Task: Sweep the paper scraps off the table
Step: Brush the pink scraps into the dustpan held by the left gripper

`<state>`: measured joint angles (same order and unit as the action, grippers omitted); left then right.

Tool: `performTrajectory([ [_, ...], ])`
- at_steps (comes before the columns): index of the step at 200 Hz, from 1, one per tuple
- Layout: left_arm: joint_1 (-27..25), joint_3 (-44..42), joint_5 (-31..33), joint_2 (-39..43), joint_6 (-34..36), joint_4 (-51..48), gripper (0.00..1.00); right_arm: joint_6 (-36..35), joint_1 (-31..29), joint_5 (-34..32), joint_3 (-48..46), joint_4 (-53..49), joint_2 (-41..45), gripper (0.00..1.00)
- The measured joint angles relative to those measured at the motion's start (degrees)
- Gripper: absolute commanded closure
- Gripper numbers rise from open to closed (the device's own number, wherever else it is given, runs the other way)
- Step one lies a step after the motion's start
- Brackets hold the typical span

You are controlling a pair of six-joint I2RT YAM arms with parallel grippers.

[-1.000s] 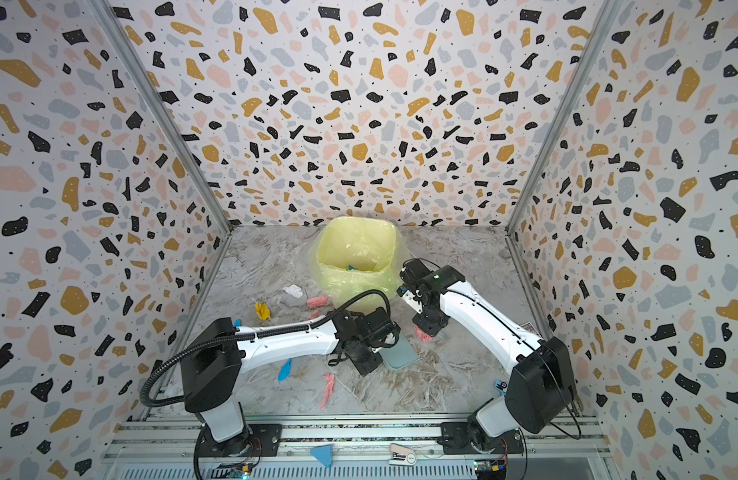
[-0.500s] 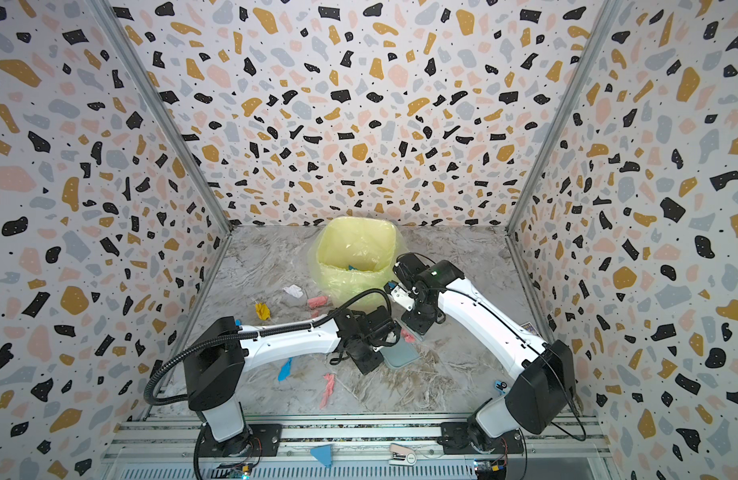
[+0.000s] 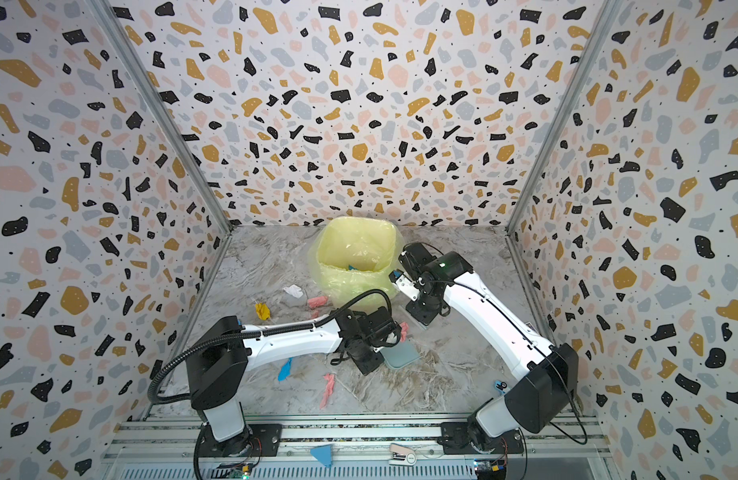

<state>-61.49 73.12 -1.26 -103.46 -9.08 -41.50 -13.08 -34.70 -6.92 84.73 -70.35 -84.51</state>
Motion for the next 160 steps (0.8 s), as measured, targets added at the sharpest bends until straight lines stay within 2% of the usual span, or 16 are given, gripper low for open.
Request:
performTrajectory([
  [56,0.0,0.0,-0.2,0.0,0.0,0.0,0.93,-0.1,-0.9,-1.1,-2.9,4.6,-3.7,1.0],
  [116,0.0,0.0,-0.2,0.0,0.0,0.0,0.93,-0.8,-5.3,4.2,-2.9,5.5,-5.2,1.0],
  [160,0.0,0.0,-0.2,0.0,-0.5,-0.3,0.93,-0.7,-5.3,6.5,-0.8,2.6,-5.1,1.0],
])
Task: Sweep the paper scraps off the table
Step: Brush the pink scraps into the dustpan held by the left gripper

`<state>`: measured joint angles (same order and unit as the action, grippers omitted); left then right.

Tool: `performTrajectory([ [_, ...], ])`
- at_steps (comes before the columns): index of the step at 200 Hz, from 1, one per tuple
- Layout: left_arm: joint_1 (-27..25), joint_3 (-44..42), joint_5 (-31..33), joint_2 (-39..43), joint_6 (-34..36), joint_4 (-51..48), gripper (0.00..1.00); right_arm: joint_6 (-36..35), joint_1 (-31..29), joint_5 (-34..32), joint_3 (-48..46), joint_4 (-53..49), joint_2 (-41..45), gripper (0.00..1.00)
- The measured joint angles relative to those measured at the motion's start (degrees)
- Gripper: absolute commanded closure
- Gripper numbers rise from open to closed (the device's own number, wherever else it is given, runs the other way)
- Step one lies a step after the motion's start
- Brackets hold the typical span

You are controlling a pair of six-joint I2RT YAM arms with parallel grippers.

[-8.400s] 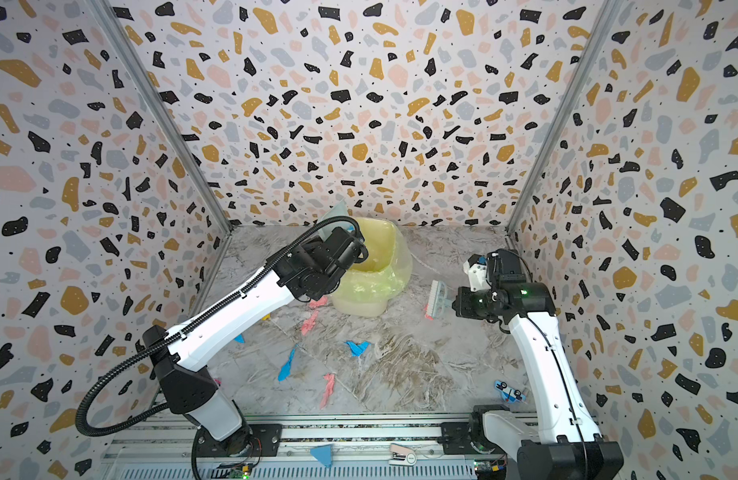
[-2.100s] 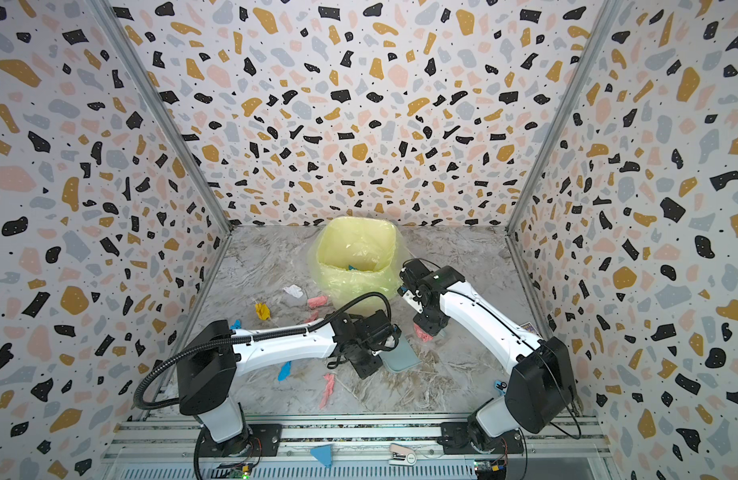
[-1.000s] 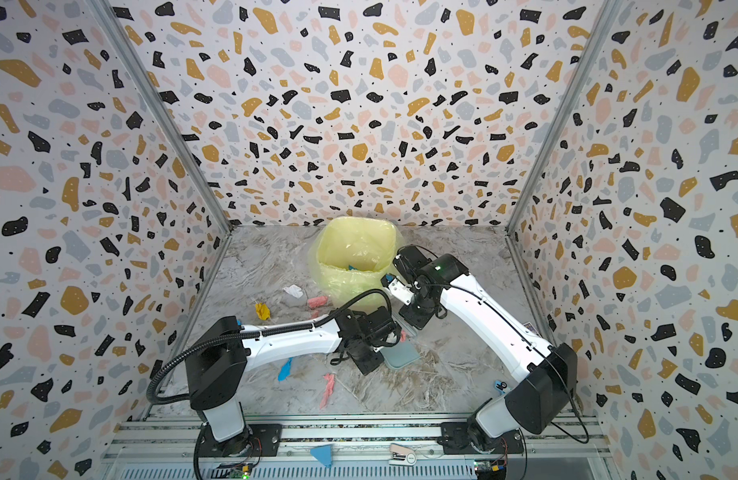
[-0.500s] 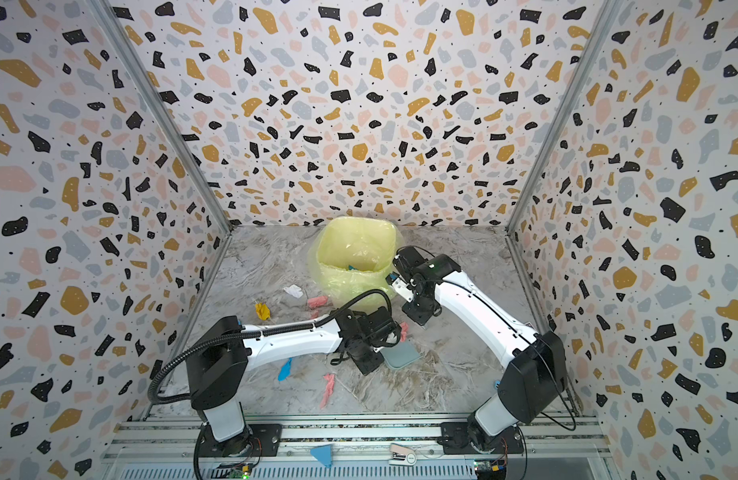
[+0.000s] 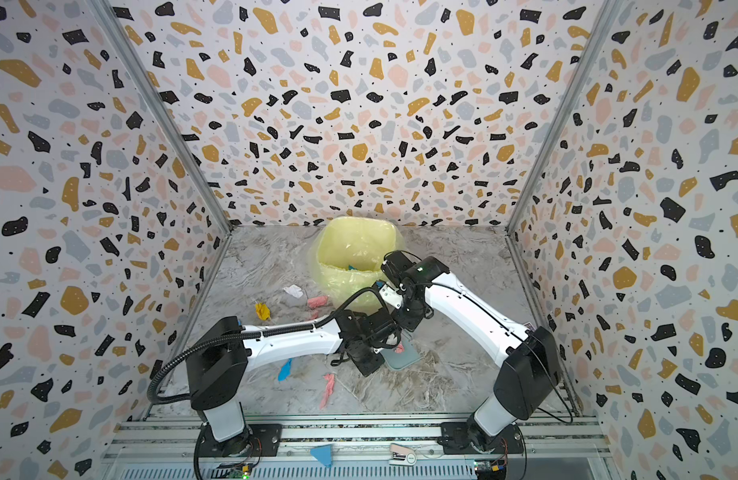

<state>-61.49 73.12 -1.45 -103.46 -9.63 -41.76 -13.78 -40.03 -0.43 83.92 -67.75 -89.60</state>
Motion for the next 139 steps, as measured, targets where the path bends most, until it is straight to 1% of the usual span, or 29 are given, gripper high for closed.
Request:
performTrajectory([
  [62,0.0,-0.5,0.1,0.5,-0.5,1.3,0.93,0.4,0.1,0.4,2.4,-1.6,1.5,1.0],
  [104,0.0,-3.4,0.5,2.6,-1.1,3.5,0.93,0.4,2.8,0.5,3.6,-1.8,4.2,1.0],
  [139,0.0,-5.5,1.6,6.1,-1.8,5.1,0.93,-0.1,4.9,1.6,4.0,-2.0,6.8,1.0],
])
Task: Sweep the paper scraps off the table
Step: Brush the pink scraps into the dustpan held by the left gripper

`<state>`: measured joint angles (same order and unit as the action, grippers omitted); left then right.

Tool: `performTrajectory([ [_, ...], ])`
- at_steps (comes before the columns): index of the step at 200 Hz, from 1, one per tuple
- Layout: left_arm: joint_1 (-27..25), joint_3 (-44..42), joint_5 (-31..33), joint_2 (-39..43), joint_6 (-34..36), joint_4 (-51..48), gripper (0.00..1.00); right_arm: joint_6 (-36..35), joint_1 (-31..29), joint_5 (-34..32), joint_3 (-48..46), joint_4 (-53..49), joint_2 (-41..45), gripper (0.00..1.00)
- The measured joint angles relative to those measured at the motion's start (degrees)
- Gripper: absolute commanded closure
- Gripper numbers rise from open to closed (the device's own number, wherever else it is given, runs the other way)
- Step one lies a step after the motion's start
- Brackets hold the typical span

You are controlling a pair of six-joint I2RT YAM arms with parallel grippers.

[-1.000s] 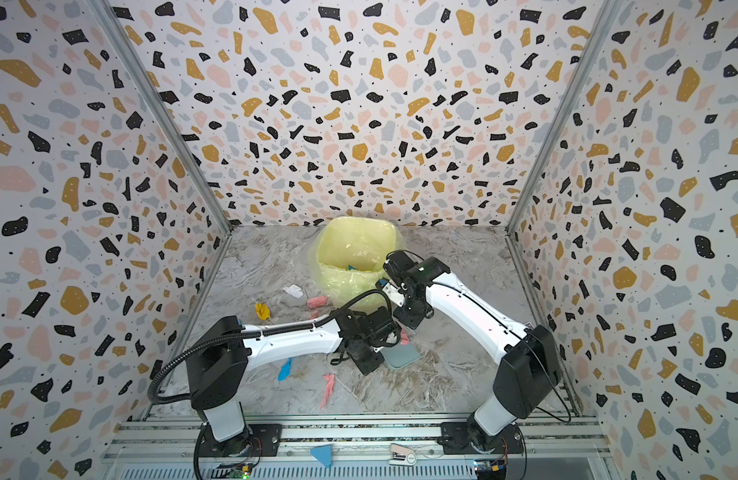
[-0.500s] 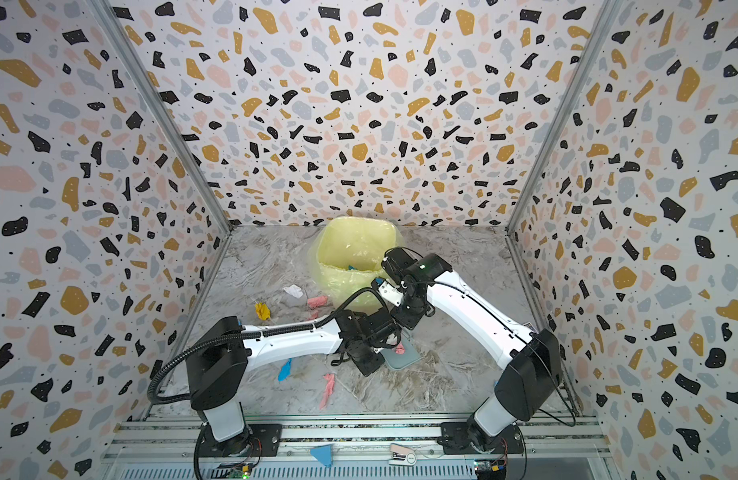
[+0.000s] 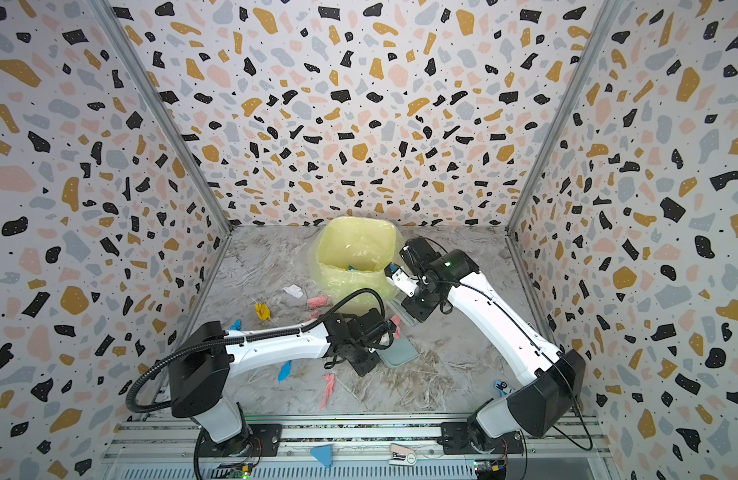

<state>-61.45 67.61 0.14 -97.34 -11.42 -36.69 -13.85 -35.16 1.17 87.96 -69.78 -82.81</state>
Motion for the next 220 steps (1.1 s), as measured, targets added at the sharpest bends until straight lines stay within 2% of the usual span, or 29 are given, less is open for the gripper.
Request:
performTrajectory([
  [37,0.0,-0.1,0.4,0.7,0.0,1.8,0.93,-0.3,0.1,0.4,0.5,0.1,0.5,1.0],
  [92,0.0,-0.2,0.2,-0.6,-0.9,1.2,0.93,-0.5,0.6,-9.5,-5.2,5.9,0.7,1.0],
  [151,0.1,3.4,0.2,-2.8,-1.8,-3.1,0.93,-2.1,3.1,-15.8,-8.9,12.4,-2.9,1.0],
  [185,0.6,6.1,0.4,-4.7,-1.8,-4.9,0.93,-2.3,3.1,-15.6,-9.9,12.6,-5.0,1.0],
  [220,1.7,7.0,0.8,-5.7,-1.9,-6.3,0.93,-2.3,2.8,-12.7,-10.0,11.4,-5.0,1.0],
])
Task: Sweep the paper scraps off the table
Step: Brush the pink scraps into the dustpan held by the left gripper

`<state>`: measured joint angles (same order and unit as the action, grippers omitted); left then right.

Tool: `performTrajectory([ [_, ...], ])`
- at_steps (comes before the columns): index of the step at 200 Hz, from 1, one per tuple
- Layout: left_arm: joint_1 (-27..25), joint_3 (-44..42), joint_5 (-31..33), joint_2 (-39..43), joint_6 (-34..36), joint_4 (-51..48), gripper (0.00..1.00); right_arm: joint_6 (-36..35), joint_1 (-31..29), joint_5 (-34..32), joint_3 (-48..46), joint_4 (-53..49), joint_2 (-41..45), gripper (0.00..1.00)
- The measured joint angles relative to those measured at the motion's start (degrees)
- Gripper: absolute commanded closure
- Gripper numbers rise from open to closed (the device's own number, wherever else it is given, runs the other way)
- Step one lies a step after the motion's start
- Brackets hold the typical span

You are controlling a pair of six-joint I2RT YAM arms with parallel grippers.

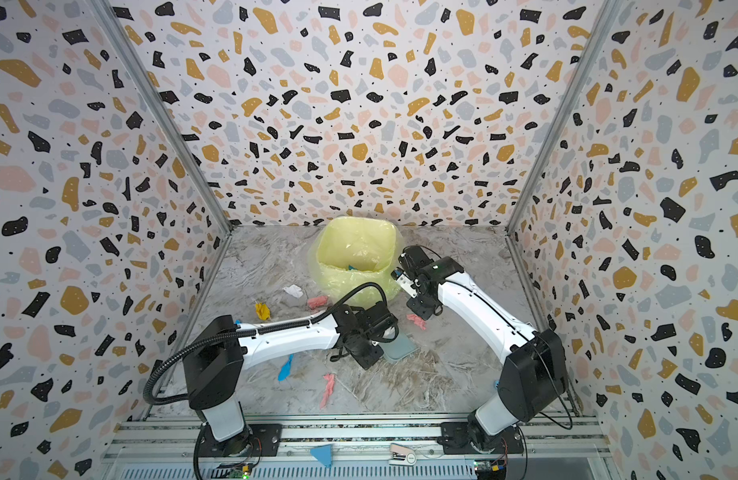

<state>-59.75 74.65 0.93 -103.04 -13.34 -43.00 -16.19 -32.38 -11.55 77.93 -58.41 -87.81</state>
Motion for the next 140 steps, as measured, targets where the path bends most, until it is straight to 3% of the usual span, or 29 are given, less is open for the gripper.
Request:
performTrajectory([
  [78,0.6,0.2,0.0,-2.3,0.0,-0.5,0.93,0.2,-4.3,12.1,2.6,-4.5,1.4,1.0],
  [140,0.6,0.2,0.0,-2.3,0.0,-0.3,0.93,0.5,-1.1,8.2,3.7,-4.8,4.3,1.0],
])
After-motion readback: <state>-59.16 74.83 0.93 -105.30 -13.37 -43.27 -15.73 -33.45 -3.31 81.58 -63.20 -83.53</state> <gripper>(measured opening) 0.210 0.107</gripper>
